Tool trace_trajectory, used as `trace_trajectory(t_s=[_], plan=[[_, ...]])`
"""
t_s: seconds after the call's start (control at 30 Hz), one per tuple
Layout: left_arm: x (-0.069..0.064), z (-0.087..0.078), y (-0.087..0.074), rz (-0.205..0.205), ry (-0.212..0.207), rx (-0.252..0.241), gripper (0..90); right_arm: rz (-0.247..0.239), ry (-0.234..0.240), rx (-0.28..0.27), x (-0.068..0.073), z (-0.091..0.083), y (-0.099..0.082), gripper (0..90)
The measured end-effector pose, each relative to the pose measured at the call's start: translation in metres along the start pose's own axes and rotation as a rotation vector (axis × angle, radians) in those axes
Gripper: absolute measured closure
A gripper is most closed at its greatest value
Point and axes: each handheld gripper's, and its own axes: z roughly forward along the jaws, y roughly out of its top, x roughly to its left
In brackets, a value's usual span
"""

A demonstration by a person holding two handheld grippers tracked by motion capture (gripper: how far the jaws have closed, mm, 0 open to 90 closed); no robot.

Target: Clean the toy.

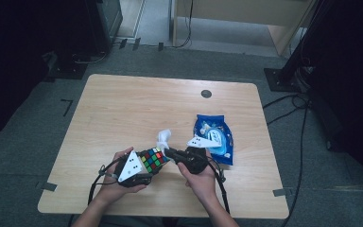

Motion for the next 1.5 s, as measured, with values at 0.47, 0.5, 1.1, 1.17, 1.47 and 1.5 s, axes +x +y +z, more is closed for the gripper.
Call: trace_trajectory(t_s=[0.47,0.5,1.1,1.17,1.47,1.5], plan=[[0.018,-0.011,-0.003,-0.067,0.048,-0.032,34.0,-0.064,0.033,0.008,0.011,-0.001,0.003,87.8],[0.019,-0.013,-0.003,-0.074,0.052,-0.037,34.0,-0.076,-0.012,0.022,0.005,0.000,0.001,87.8],[0.019,-0.010,-0.003,-0.075,0.074,-0.022,34.0,0.028,-0.187,-0.048,-0.020,-0.009,-0.004,44.9],[0.018,-0.008,-0.003,-0.075,0.073,-0.021,34.0,0.059,-0.118,-0.075,-0.011,-0.010,0.001,36.8],[0.007,-0.004,0.001,-0.048,0.072,-0.026,34.0,0.155,0.003,-0.026,0.017,0.009,0.001,16.3],[0.006,-0.003,0.002,-0.044,0.073,-0.029,34.0,0.164,-0.007,-0.010,0.018,0.012,-0.001,16.4]])
